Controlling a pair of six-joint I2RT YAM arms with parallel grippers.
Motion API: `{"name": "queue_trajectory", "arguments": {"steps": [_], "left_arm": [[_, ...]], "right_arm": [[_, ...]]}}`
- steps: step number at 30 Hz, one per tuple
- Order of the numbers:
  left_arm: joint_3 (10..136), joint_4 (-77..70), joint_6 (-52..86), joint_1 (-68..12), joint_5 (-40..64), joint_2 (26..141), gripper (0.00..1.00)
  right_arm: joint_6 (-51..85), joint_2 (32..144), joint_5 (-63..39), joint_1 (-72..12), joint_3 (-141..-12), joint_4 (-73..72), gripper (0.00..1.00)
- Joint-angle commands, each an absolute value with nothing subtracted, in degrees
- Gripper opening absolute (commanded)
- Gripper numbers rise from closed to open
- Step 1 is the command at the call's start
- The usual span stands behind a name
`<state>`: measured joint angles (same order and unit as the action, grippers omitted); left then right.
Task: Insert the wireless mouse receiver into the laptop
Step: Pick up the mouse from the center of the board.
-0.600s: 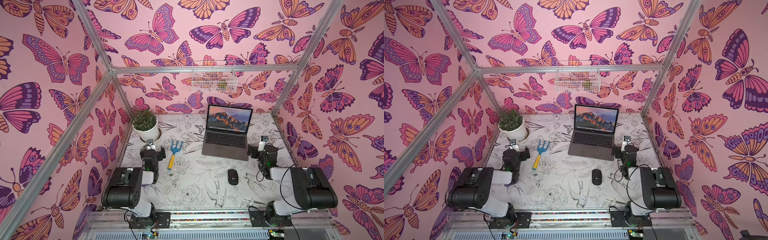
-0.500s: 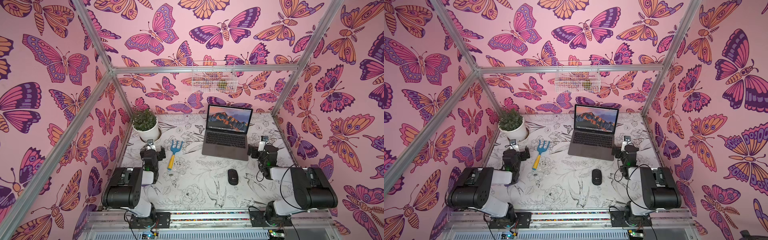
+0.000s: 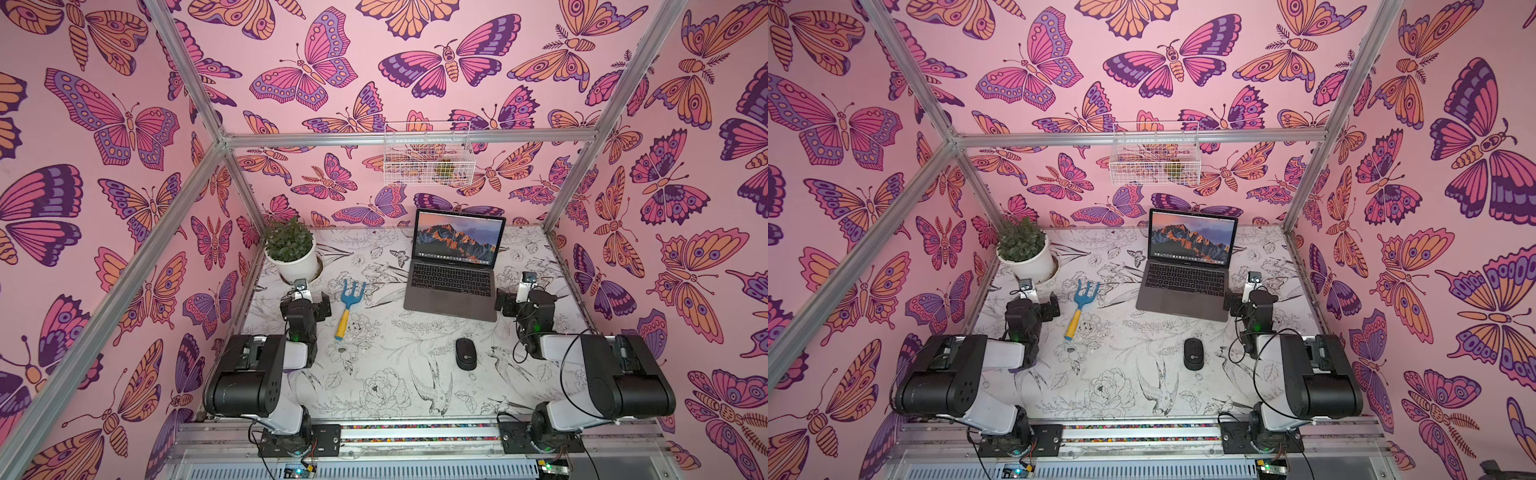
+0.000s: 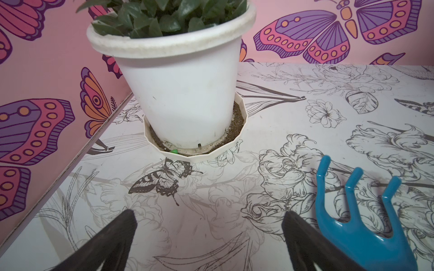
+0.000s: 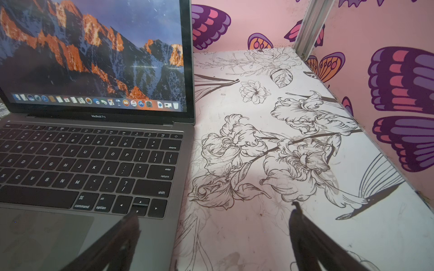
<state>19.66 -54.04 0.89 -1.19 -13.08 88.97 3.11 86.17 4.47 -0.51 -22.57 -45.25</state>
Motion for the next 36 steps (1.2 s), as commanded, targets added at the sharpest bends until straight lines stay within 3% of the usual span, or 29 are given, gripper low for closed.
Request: {"name": "queue_trajectory", "arguments": {"steps": [1, 20, 23, 26, 32, 36], "left_arm": [[20.13, -54.93, 0.70, -1.12, -12.92, 89.16, 0.99], [20.08, -51.82, -1.02, -2.53, -13.52, 85.02, 0.99], [22.14, -42.07, -1.36, -3.91, -17.37, 77.09, 0.99], [22.23, -41.48, -0.55, -6.37, -22.49, 69.24, 0.99], [29.06, -21.60, 9.78, -16.24, -32.14, 63.17, 0.99], [36.54, -1.22, 22.55, -22.41, -26.98, 62.50, 0.99]], "right_arm": [[2.99, 86.31, 4.83, -0.40, -23.21, -46.23, 0.99], [3.35, 85.34, 5.34, -0.38, -23.53, -47.02, 0.99], [3.51, 79.69, 4.95, -0.38, -28.45, -32.02, 0.99], [8.41, 75.12, 4.71, -0.37, -35.85, -13.45, 0.99], [23.43, 68.06, -3.12, -0.84, -37.04, -1.25, 0.99], [35.42, 63.85, -11.40, -2.35, -36.05, 9.08, 0.99]]}}
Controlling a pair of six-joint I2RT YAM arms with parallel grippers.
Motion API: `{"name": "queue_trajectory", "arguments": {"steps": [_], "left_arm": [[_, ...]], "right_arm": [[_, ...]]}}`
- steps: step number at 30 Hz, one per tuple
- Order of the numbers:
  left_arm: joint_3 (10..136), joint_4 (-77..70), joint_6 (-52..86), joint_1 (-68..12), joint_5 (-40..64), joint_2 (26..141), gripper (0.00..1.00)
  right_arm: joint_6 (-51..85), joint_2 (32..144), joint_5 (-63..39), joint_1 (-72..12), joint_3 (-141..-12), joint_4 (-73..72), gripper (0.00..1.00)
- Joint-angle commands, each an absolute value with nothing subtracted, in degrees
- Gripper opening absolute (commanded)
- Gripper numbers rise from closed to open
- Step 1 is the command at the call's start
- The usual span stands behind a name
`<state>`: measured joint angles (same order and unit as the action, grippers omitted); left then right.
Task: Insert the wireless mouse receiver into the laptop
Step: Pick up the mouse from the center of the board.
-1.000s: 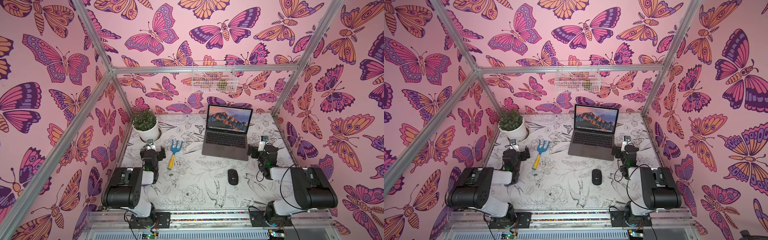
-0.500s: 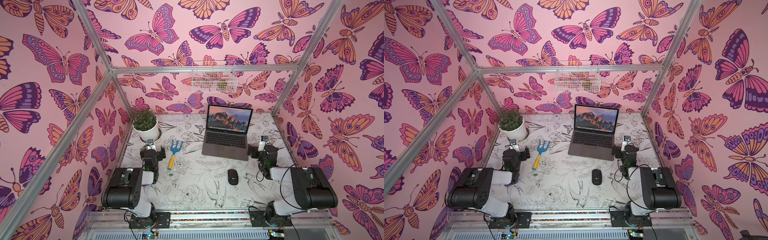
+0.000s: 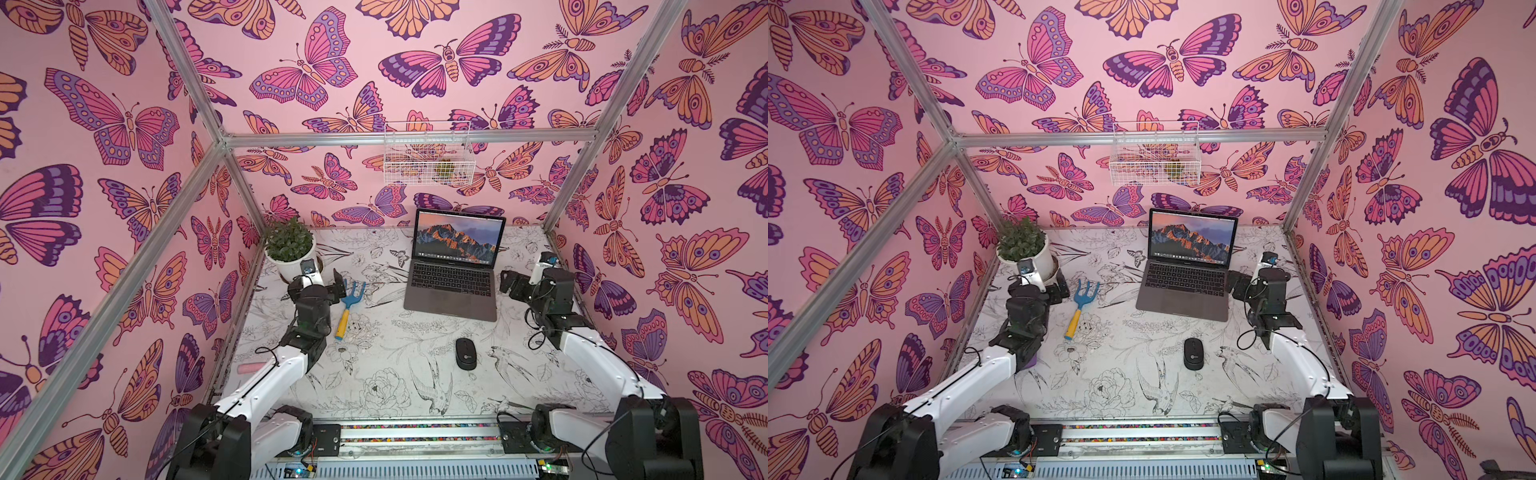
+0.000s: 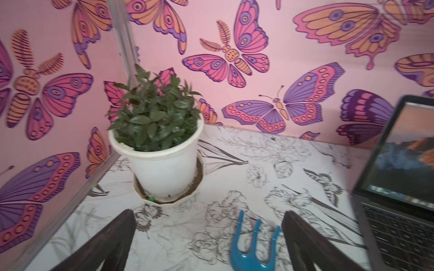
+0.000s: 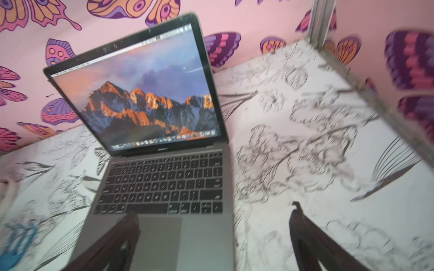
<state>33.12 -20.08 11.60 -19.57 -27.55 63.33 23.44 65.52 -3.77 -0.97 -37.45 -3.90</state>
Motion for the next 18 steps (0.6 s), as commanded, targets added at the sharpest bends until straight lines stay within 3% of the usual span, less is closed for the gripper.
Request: {"name": "queue_trajectory", "arguments": {"steps": [1, 3, 6, 11, 14, 18], "left_arm": [[38.22, 3.73, 27.19, -23.37, -25.12, 62.49, 0.99], [39.87, 10.53, 35.29, -23.74, -19.75, 62.48, 0.99], [39.81, 14.28, 41.06, -23.73, -11.40, 63.08, 0.99], [39.69, 16.52, 42.67, -23.55, -5.00, 63.72, 0.99], [38.88, 16.23, 41.64, -23.47, -4.75, 63.81, 0.99], [38.00, 15.72, 40.62, -23.38, -3.71, 63.83, 0.99]], "right_arm": [[38.10, 62.95, -12.41, -3.92, -35.43, 12.18, 0.99], [40.36, 61.23, -9.13, -9.91, -35.12, 19.08, 0.99], [42.88, 60.49, 3.50, -25.23, -35.91, 27.77, 0.99], [49.21, 69.34, 21.95, -46.93, -40.75, 39.46, 0.99], [51.06, 77.33, 23.59, -52.40, -44.57, 43.14, 0.99], [50.45, 83.51, 20.39, -53.44, -46.13, 41.84, 0.99]]}}
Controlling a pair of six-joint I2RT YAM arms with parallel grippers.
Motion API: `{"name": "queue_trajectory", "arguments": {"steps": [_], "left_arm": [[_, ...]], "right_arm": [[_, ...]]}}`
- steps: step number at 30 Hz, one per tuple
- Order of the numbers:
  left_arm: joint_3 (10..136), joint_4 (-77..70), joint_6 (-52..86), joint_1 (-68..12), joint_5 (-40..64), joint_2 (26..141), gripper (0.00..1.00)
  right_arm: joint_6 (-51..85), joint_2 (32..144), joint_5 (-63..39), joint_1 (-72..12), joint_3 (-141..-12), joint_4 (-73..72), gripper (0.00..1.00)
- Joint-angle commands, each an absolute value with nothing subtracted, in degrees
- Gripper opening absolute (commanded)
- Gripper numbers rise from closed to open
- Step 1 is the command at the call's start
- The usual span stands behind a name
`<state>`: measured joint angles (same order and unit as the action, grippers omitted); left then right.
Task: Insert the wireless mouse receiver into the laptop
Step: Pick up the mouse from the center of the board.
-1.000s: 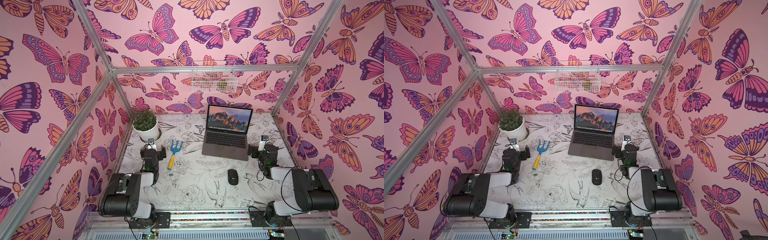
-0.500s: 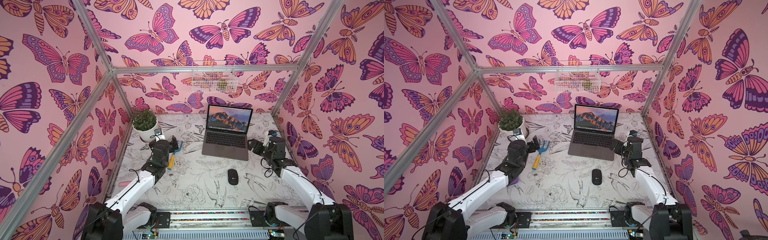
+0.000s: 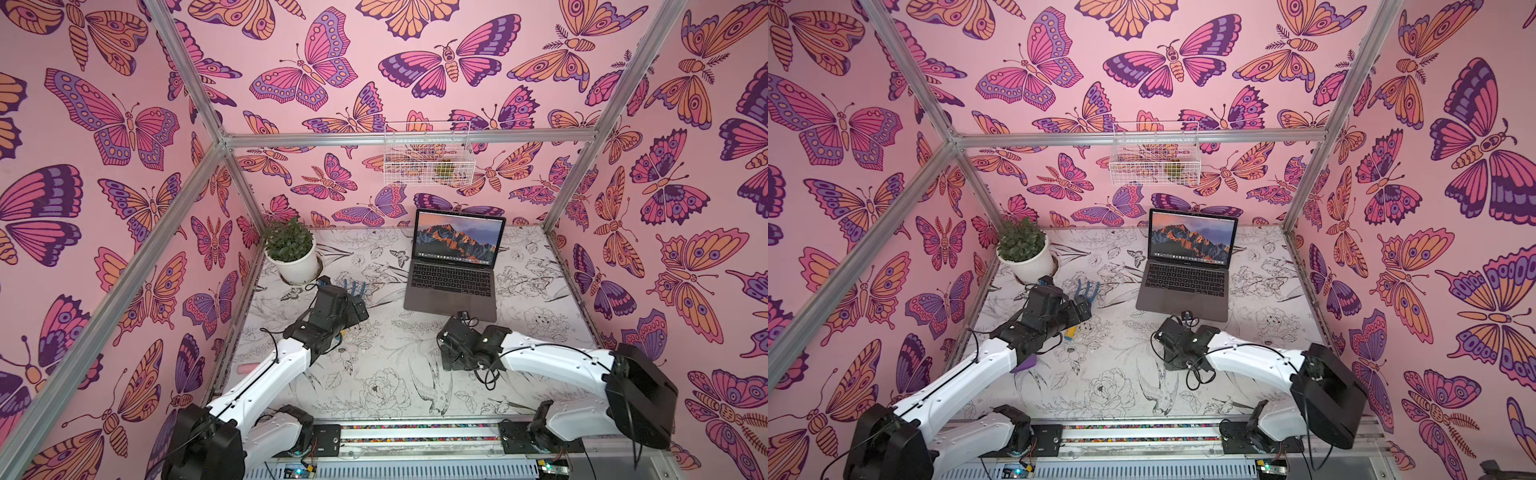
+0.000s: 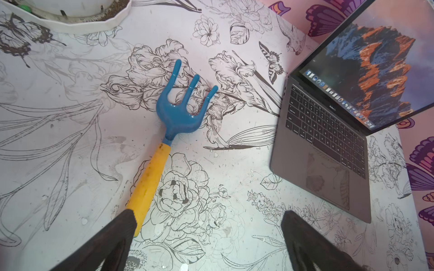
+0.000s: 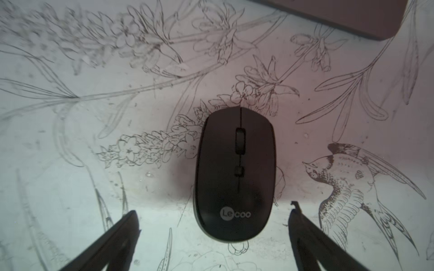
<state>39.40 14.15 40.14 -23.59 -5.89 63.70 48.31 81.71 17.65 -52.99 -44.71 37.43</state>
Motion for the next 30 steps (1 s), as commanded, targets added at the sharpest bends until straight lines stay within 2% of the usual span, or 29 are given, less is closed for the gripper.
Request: {"name": "queue_trajectory", "arguments": {"steps": [1, 9, 19, 22, 28, 30], "left_arm": [[37.65, 15.32, 40.52, -23.38, -3.62, 63.66, 0.99], [36.90, 13.82, 39.19, -23.38, -2.83, 63.71, 0.99], [35.66, 10.03, 38.41, -23.47, 0.37, 63.43, 0.99], [36.02, 9.00, 38.41, -23.46, 1.68, 64.76, 0.99], [37.97, 7.46, 35.43, -24.32, 3.32, 66.77, 0.99], [38.81, 5.53, 32.02, -24.91, 4.03, 66.88, 0.99]], "right_arm": [[50.31, 84.12, 20.40, -53.44, -46.39, 41.61, 0.99], [49.42, 86.22, 16.17, -50.93, -44.03, 37.04, 1.00], [48.43, 85.54, 9.18, -45.32, -38.50, 30.42, 0.87], [48.45, 85.71, 9.67, -45.09, -38.56, 30.88, 0.71], [46.95, 81.39, 11.45, -44.65, -38.48, 30.52, 0.50], [44.00, 79.10, 8.15, -42.04, -39.13, 28.72, 0.36]]}}
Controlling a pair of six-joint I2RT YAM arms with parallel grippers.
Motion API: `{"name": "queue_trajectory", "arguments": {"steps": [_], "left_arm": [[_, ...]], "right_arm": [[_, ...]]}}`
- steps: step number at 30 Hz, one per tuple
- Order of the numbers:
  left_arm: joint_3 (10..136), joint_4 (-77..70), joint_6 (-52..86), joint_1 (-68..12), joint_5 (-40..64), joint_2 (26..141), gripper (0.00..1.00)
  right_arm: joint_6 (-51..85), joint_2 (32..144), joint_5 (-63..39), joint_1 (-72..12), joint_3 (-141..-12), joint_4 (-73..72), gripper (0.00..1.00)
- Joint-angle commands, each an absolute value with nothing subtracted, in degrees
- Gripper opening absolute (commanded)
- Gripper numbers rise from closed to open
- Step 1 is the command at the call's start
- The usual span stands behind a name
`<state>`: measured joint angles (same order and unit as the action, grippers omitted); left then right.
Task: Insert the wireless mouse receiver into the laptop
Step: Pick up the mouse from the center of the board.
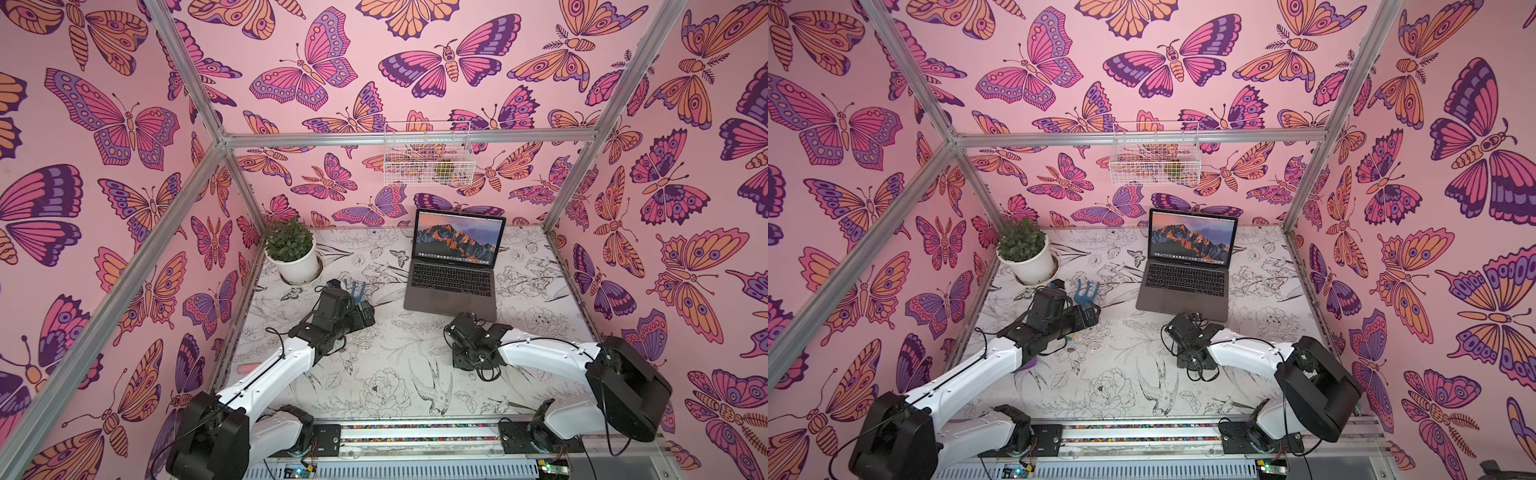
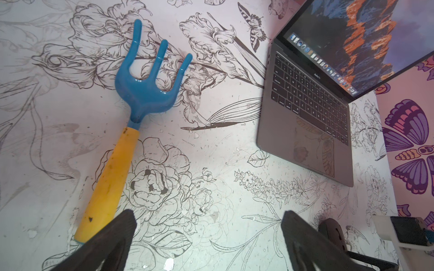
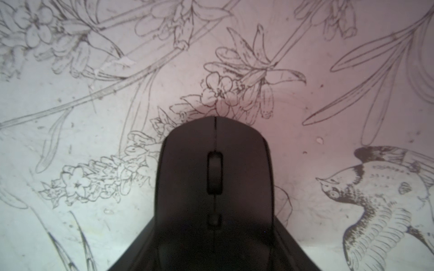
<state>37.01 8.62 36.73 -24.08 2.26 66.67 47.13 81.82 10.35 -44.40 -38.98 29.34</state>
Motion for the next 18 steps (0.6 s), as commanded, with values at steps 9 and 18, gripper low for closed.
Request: {"name": "queue_trajectory", "arguments": {"steps": [9, 18], "left_arm": [[40.66, -10.62, 4.02, -29.25, 15.09, 69.63, 0.99], [39.40, -23.89, -36.65, -39.46, 12.75, 76.74, 1.00]], "right_arm": [[14.33, 76.25, -16.41, -19.31, -53.18, 40.16, 0.00], [1.96, 81.49, -30.15, -18.51, -67.71, 51.82, 0.00]]}}
